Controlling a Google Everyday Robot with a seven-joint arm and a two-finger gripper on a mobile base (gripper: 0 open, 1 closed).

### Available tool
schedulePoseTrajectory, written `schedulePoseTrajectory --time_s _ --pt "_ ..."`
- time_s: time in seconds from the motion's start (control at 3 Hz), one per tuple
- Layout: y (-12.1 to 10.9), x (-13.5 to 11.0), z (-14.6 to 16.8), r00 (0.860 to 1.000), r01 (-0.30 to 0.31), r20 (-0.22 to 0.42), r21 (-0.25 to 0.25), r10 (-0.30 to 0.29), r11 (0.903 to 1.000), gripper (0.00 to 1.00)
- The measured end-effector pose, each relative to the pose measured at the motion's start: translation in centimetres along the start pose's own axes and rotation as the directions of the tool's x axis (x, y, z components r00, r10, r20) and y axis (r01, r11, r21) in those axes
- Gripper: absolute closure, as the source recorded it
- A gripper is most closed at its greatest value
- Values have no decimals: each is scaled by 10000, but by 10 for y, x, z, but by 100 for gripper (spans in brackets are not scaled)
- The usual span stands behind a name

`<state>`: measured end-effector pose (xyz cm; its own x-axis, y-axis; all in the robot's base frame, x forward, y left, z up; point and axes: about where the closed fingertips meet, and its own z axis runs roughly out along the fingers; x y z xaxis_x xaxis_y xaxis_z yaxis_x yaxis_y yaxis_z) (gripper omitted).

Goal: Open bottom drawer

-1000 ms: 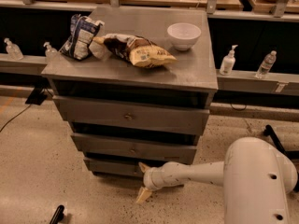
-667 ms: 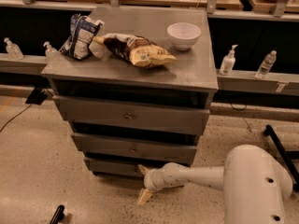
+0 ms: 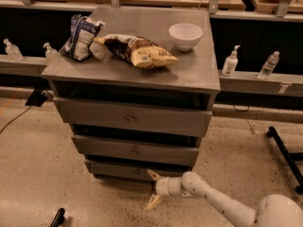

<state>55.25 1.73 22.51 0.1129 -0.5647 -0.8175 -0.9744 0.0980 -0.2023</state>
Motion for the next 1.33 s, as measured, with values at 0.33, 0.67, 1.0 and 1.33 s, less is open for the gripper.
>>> schedulePoseTrajectory --time_s 0.33,0.67,1.0,1.33 --pt "2 -1 -7 9964 711 451 168 -718 9973 0" --pt "6 -8 -4 9895 1395 367 58 -1397 9902 0" --pt "-1 -7 4 9888 1489 58 185 -1490 9887 0" --pt "-16 1 6 9916 1291 56 519 -1296 9903 0"
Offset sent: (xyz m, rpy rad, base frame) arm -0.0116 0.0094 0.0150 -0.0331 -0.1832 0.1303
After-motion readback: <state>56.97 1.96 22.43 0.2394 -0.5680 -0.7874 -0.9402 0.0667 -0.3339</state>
